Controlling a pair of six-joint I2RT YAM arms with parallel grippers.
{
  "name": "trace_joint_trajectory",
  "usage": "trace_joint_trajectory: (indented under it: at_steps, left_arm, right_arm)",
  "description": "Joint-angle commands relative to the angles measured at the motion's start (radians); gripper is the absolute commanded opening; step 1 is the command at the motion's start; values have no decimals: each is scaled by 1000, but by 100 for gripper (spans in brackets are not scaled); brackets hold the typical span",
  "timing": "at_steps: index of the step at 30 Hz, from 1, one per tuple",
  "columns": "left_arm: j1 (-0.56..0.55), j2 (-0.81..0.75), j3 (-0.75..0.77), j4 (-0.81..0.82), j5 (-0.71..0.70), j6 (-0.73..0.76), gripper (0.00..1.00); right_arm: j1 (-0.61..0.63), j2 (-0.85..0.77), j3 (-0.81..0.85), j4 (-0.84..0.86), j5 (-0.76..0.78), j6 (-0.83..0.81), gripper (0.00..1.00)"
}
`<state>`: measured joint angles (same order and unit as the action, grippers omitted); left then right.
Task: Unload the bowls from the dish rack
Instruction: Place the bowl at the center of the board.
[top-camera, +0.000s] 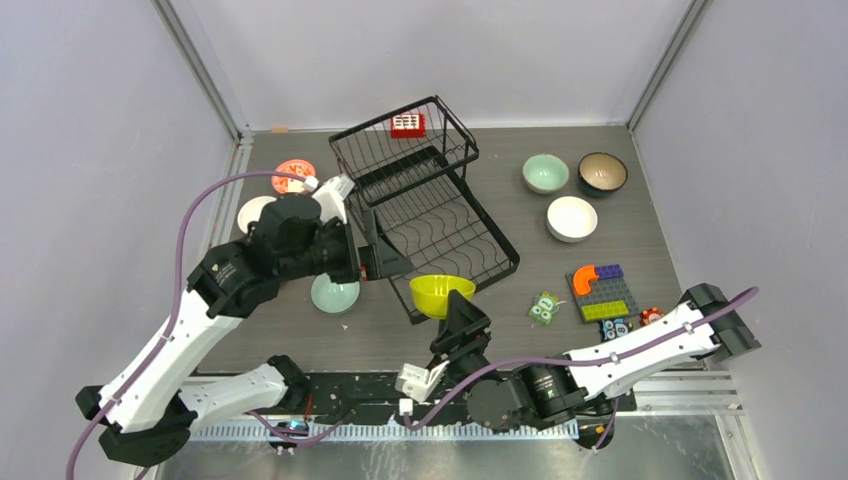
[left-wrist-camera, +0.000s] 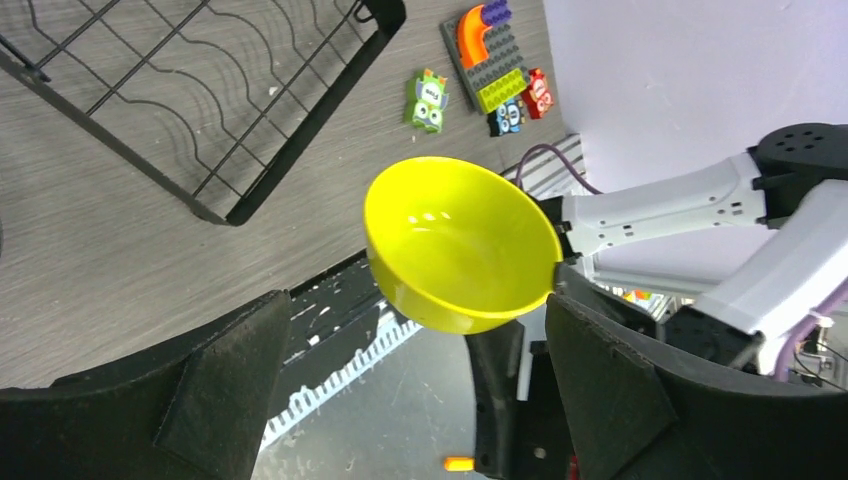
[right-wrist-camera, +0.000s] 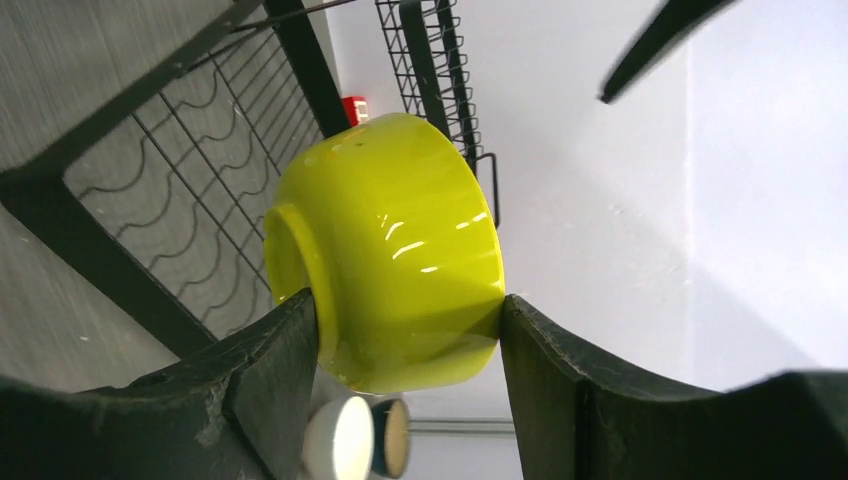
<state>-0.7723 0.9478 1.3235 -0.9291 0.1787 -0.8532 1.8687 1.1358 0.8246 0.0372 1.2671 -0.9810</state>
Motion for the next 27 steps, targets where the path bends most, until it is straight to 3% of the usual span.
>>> trace_joint_trajectory:
  at_steps: [1,5,10,17,23,27]
  left_arm:
    - [-2,17,63,-53,47,-12,100]
    - [-2,9,23,-48,49,-93,100]
    - [-2,27,0,-40,48,-136,100]
    - [-5,115,5,1,174,-177,99]
    - [-12,105,-88,51,241,-215,88]
    - [-14,104,-126,58,274,-216,76]
  right_arm:
    - [16,-4,-35,209,52,-308,23]
    - [19,-1,-42,138,46,-286,21]
    - [27,20,-71,174,43,-304,20]
    - [37,58,-51,243,41,-350,20]
    - [38,63,-57,240,41,-346,20]
    - [37,71,-56,239,42,-346,20]
